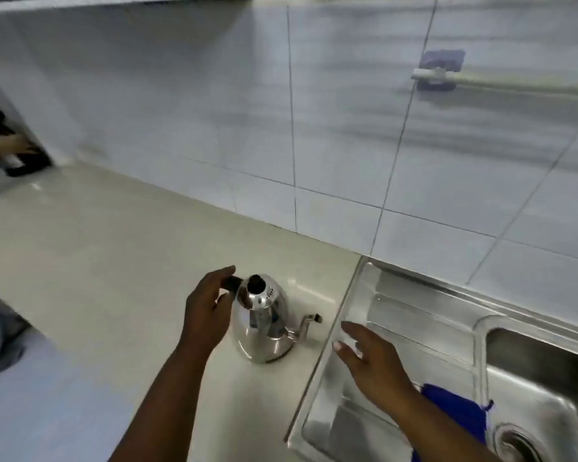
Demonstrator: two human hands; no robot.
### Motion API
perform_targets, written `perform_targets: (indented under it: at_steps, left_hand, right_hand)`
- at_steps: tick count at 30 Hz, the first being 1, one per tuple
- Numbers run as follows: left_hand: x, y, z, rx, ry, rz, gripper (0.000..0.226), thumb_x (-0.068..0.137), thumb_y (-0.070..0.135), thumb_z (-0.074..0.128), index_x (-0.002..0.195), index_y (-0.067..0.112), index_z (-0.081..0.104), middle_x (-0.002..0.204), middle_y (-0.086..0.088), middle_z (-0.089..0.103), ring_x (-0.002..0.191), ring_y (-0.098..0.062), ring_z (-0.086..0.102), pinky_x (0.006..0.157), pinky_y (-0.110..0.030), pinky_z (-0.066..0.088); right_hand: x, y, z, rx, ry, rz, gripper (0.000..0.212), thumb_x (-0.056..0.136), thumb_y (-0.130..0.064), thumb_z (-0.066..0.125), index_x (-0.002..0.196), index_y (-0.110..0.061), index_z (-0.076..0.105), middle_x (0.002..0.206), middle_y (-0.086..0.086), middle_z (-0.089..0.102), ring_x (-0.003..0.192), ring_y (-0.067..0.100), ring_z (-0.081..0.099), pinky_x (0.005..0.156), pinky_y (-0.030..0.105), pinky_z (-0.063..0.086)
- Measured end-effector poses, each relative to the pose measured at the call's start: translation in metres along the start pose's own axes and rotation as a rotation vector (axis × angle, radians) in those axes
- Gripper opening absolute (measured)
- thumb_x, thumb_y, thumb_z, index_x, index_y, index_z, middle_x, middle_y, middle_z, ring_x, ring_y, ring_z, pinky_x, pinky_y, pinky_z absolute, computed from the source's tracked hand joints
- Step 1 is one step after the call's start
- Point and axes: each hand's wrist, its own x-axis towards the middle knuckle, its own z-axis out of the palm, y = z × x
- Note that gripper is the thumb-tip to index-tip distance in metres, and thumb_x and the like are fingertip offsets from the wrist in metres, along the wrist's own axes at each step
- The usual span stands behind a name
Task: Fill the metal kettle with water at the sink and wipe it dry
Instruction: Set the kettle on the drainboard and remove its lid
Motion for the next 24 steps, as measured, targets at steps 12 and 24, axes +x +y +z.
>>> perform_targets:
  at_steps: [12, 24]
  left_hand:
    - [0.051, -0.086, -0.003, 0.109, -0.199, -0.241, 0.06, 0.078, -0.002, 0.073, 0.094, 0.054, 0.061, 0.094, 0.026, 0.068, 0.099, -0.02, 0.064, 0.095, -0.041, 0.052]
    - [0.006, -0.016, 0.029, 0.066, -0.394, -0.092, 0.043, 0.076, 0.013, 0.079, 0.091, 0.049, 0.062, 0.099, 0.017, 0.067, 0.091, -0.007, 0.065, 0.082, -0.033, 0.054]
  right_hand:
    - [0.045, -0.011, 0.052, 0.108, 0.02, -0.055, 0.021, 0.088, -0.02, 0.072, 0.101, -0.036, 0.073, 0.087, -0.015, 0.078, 0.088, -0.009, 0.068, 0.075, 0.003, 0.046]
    - [-0.016, 0.036, -0.022, 0.29, 0.179, 0.075, 0.023, 0.091, -0.013, 0.066, 0.107, -0.027, 0.075, 0.106, -0.019, 0.076, 0.099, 0.001, 0.07, 0.086, 0.02, 0.056]
